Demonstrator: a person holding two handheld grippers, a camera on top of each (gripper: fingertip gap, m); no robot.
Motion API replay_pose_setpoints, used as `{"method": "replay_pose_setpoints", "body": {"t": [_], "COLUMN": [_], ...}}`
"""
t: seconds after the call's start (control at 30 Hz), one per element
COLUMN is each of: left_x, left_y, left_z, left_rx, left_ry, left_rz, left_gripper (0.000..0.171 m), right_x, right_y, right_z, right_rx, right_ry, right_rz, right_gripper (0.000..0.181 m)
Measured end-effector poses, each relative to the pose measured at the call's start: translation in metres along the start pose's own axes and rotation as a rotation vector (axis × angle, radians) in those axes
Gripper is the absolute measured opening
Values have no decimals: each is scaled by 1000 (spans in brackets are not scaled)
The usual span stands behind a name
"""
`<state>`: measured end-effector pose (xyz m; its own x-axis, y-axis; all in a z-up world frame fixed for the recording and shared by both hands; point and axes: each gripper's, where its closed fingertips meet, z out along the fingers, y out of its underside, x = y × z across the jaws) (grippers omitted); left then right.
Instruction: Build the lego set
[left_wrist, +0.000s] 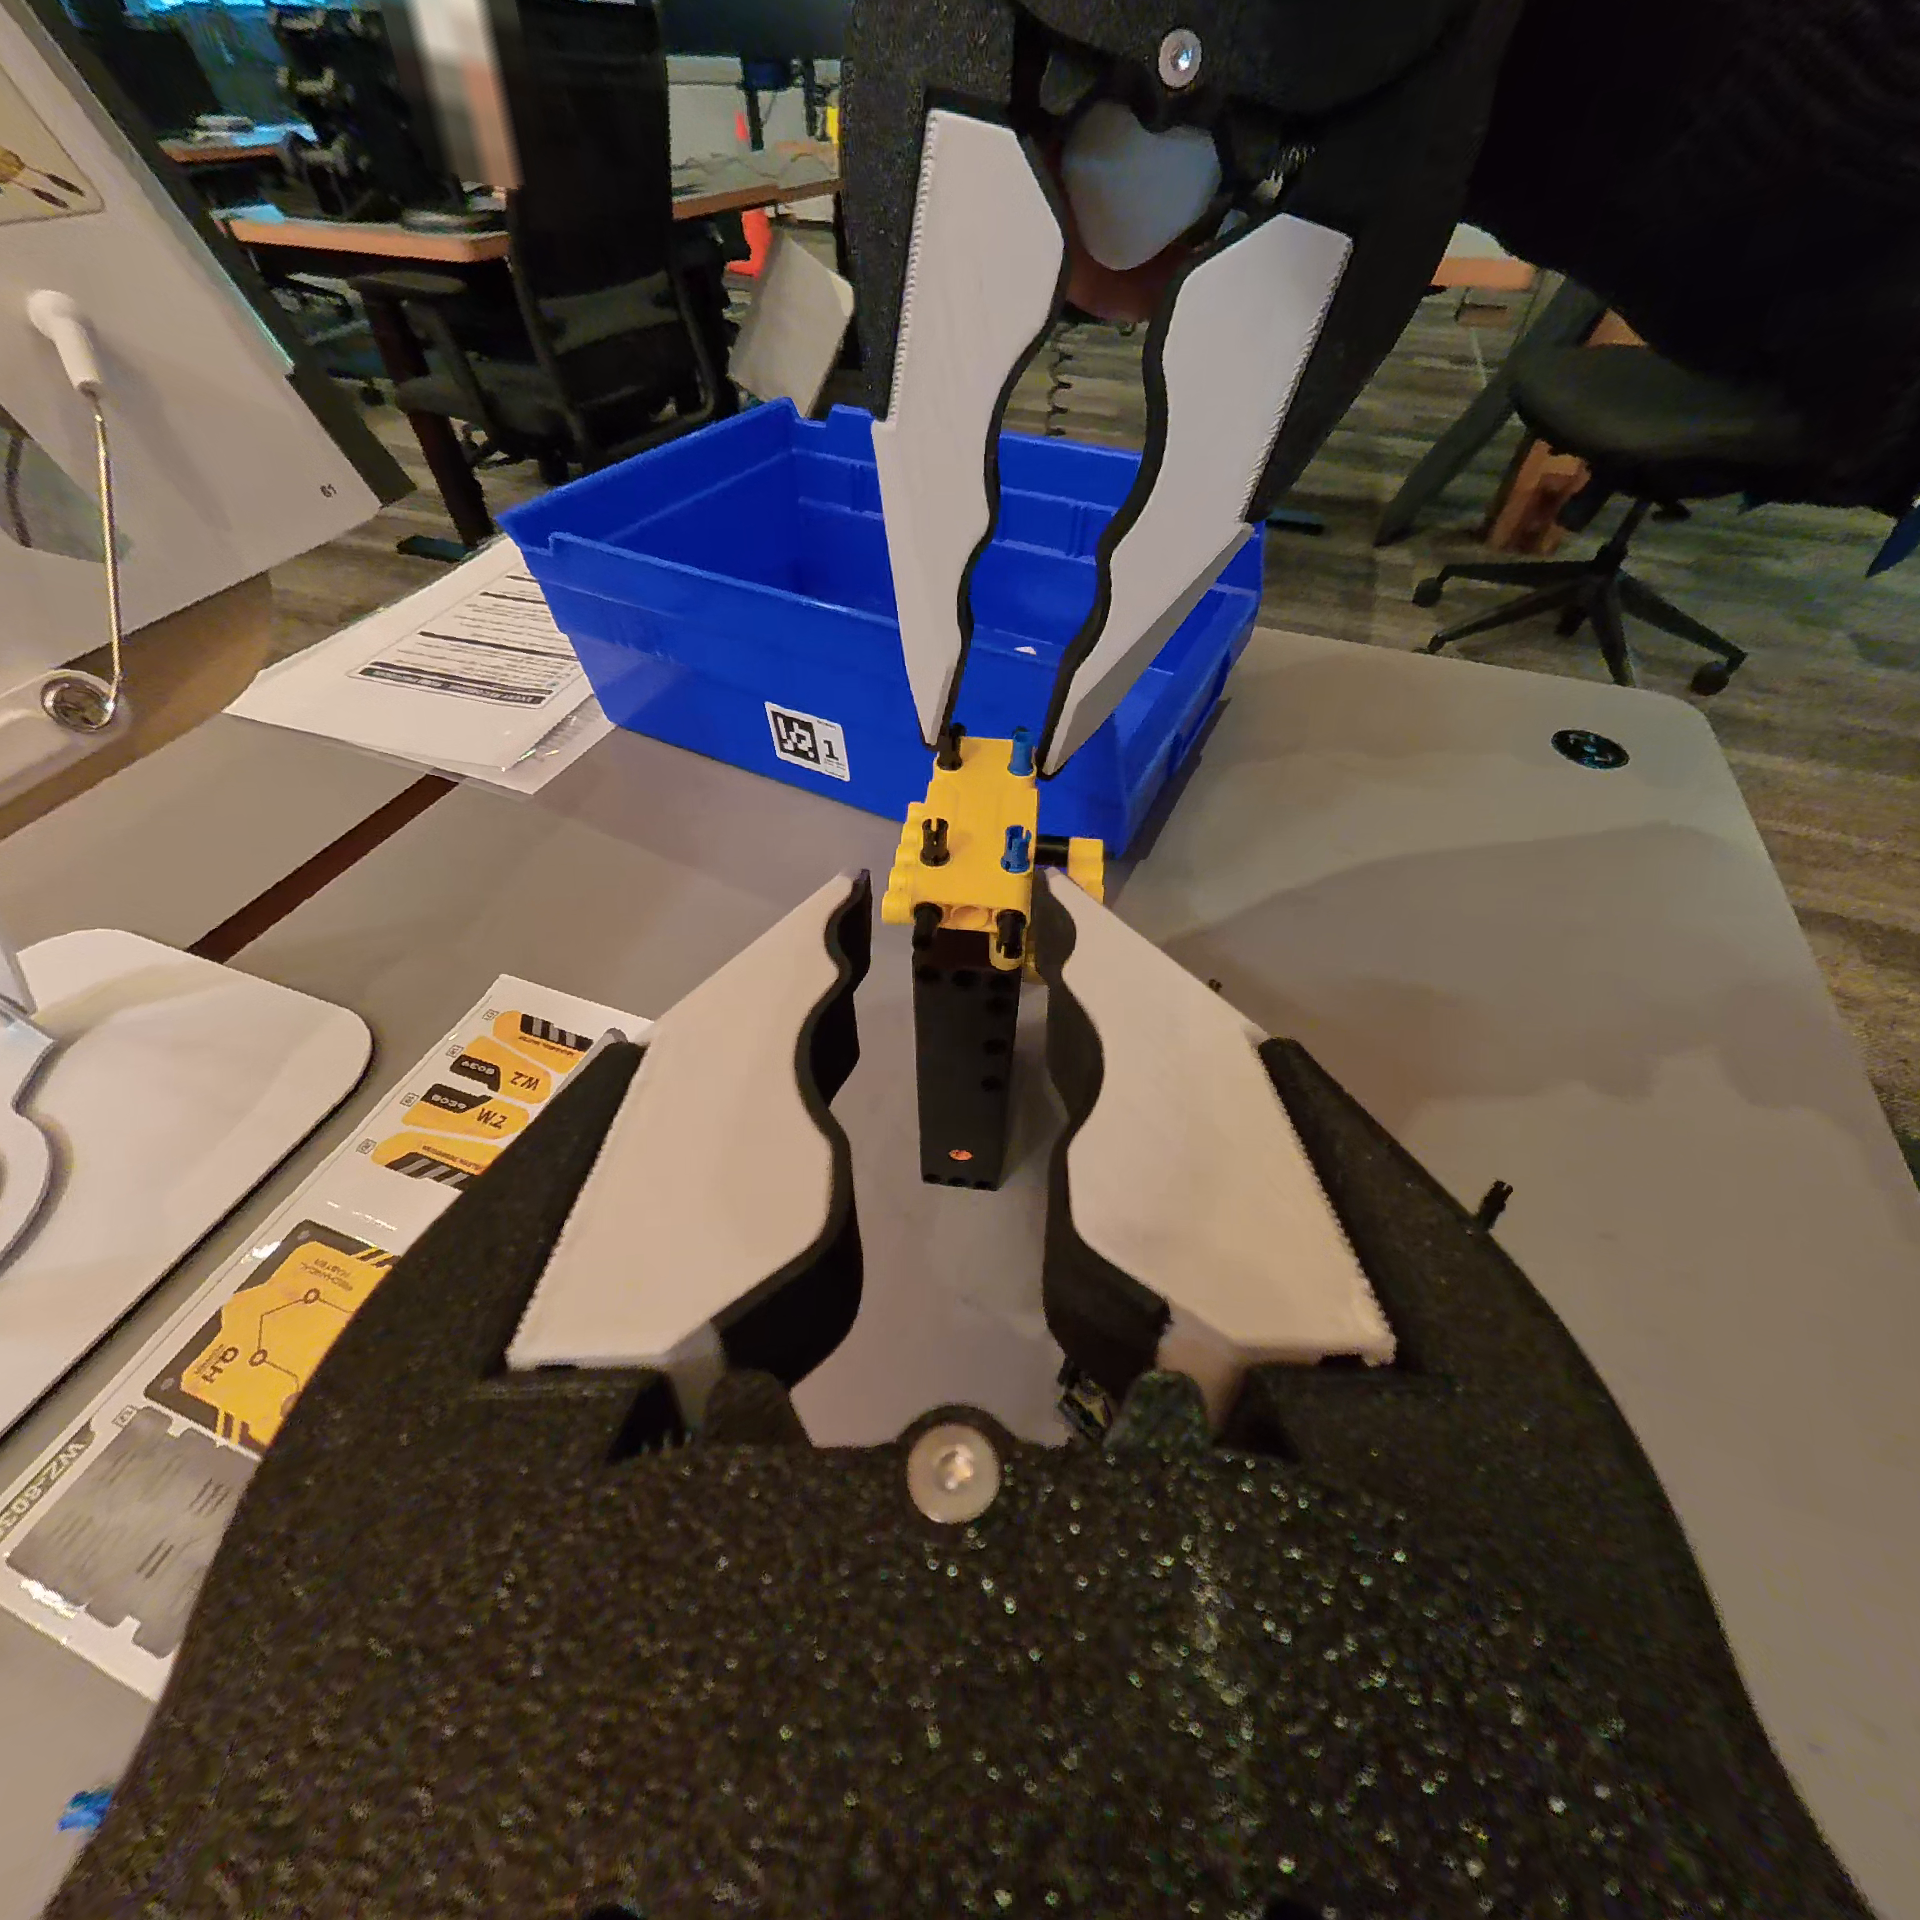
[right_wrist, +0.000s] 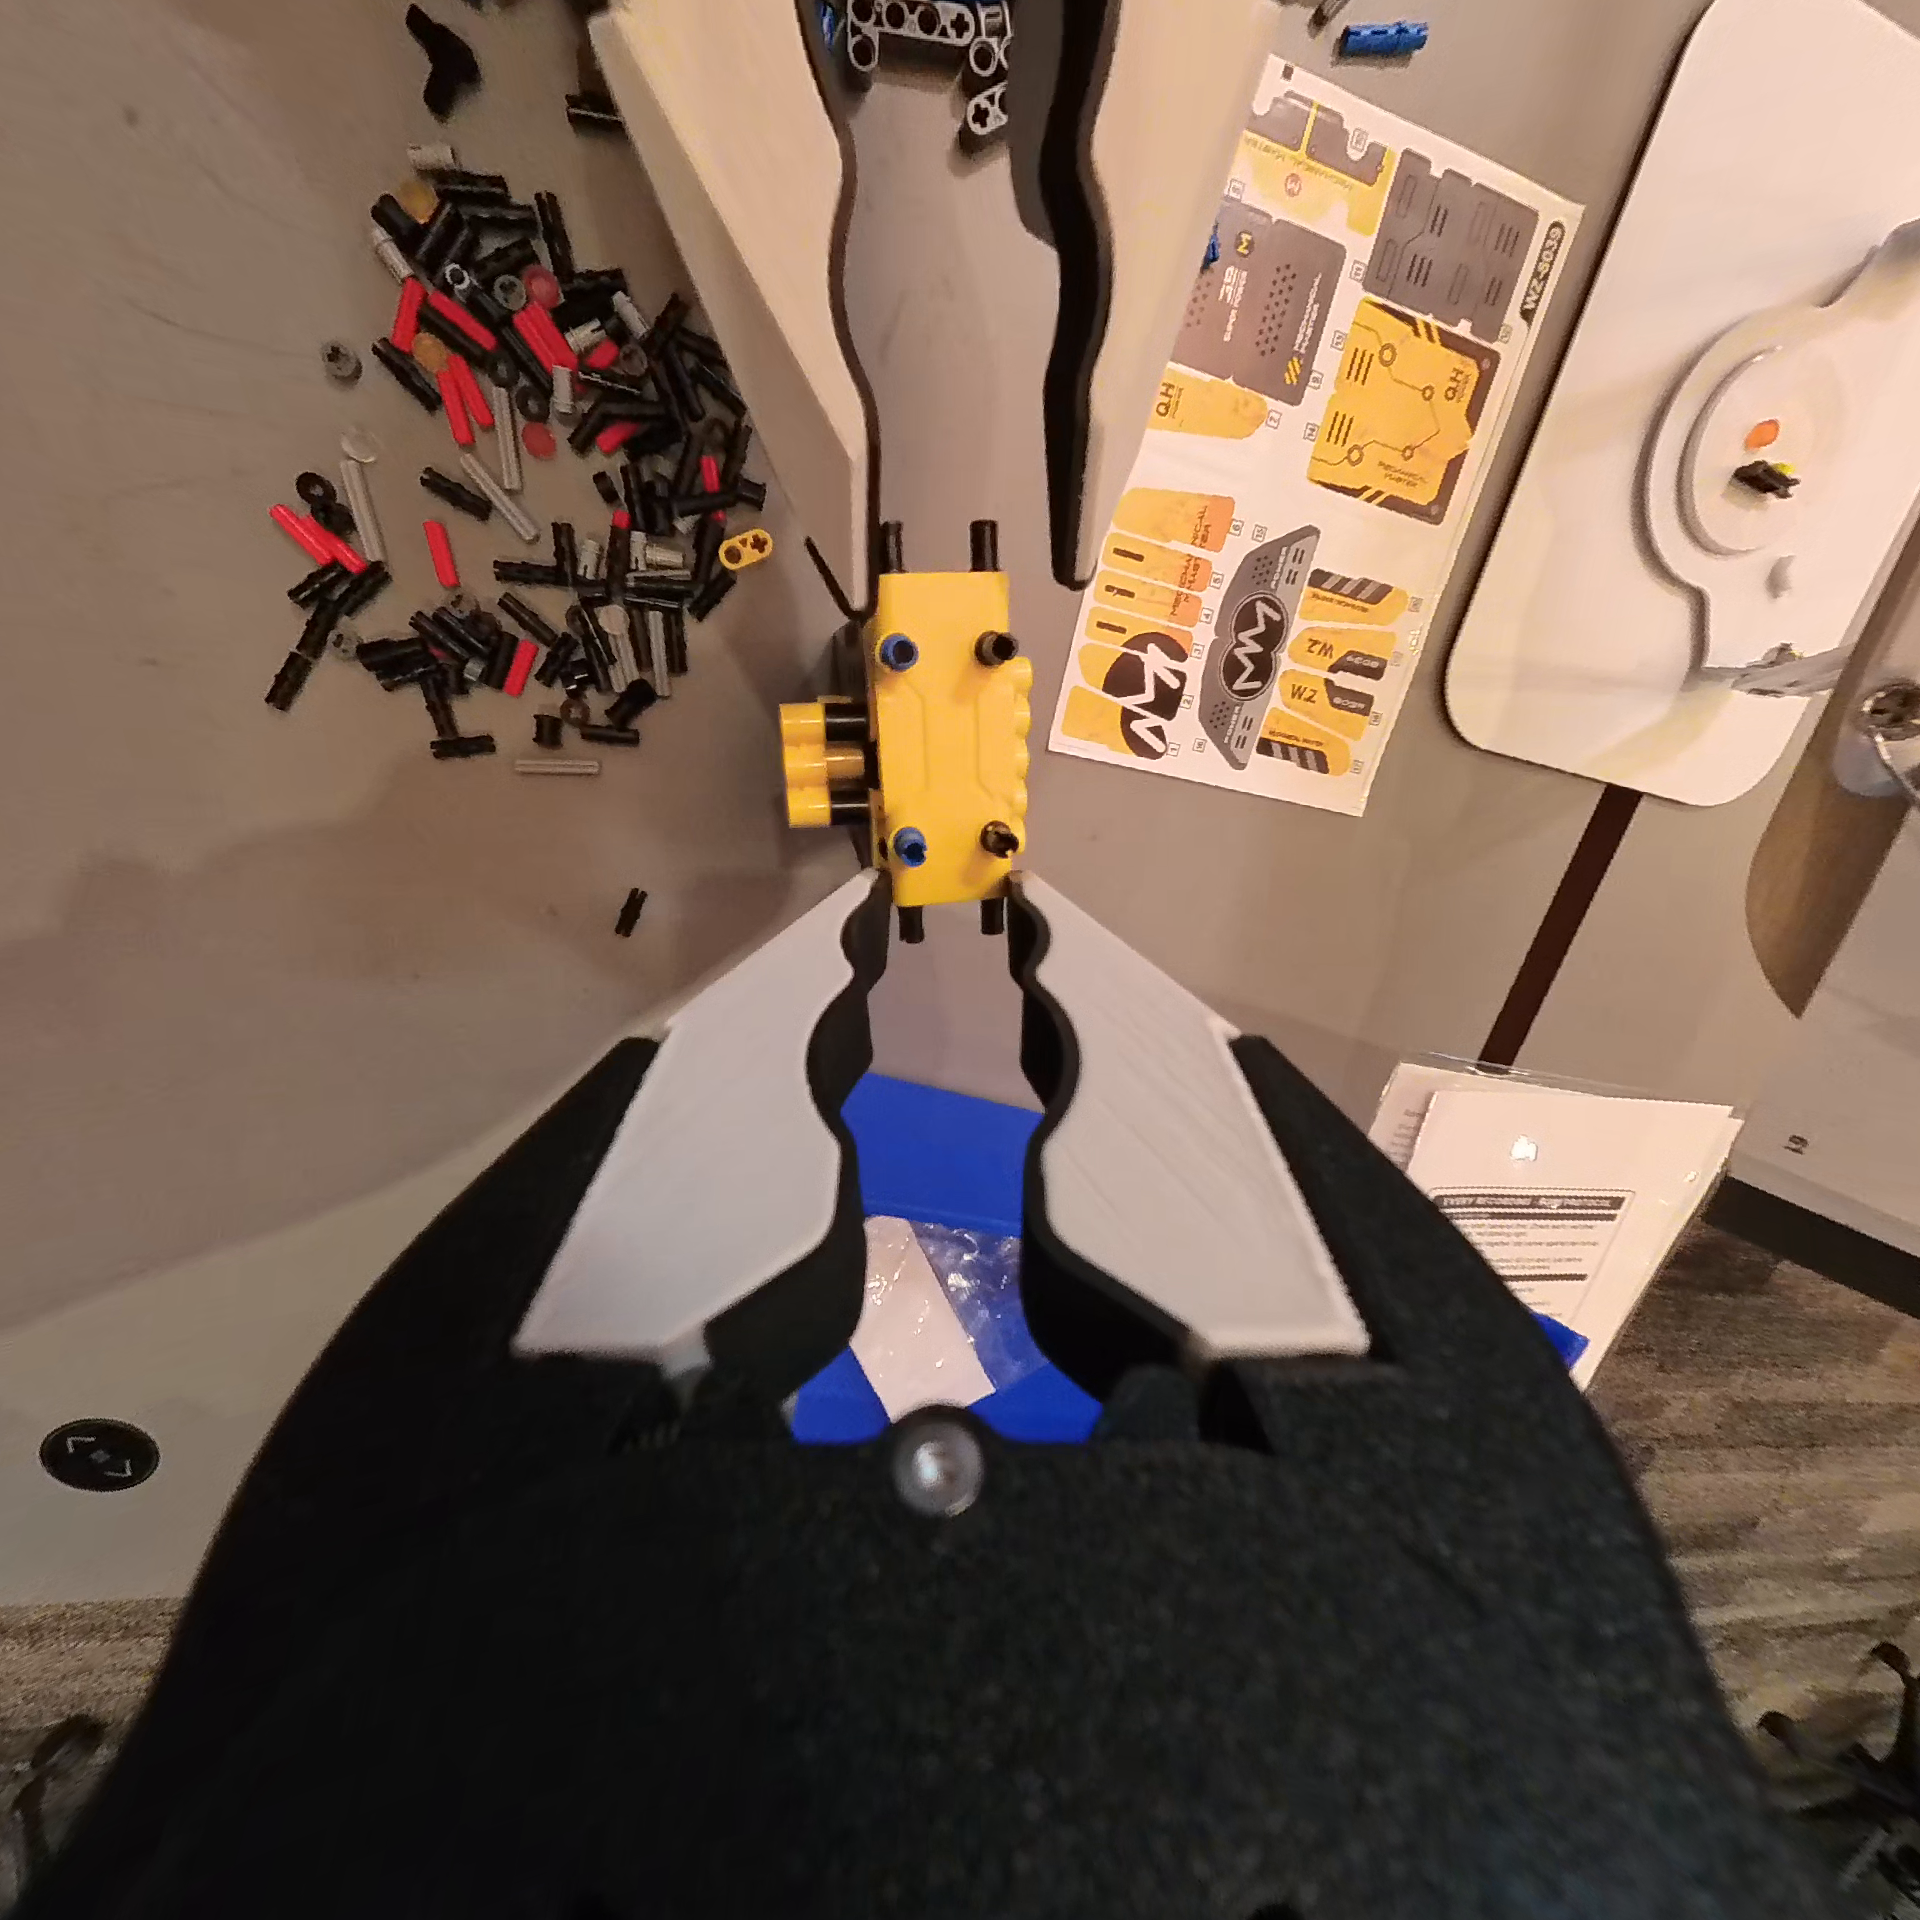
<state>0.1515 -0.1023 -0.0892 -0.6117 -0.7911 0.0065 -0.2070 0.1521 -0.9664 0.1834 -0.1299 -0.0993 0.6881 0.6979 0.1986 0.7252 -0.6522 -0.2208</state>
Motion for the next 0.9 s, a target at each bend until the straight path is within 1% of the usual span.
{"method": "replay_pose_setpoints", "body": {"t": [0.23,0.53,0.8,0.9], "left_x": [2,1,1,-2], "left_y": [0,1,1,-10], "left_z": [3,3,3,-2], "left_rx": [-3,-5,6,53], "left_ry": [-5,-5,-2,-15], "left_rz": [13,8,-4,-19], "left_gripper": [30,22,22,22], "right_x": [0,0,0,4], "right_y": [0,-2,-2,-6], "right_z": [-1,-1,0,-6], "right_rx": [-13,-14,-10,15], "right_ry": [1,4,2,18], "right_rz": [2,3,5,10], "right_gripper": [22,22,22,22]}}
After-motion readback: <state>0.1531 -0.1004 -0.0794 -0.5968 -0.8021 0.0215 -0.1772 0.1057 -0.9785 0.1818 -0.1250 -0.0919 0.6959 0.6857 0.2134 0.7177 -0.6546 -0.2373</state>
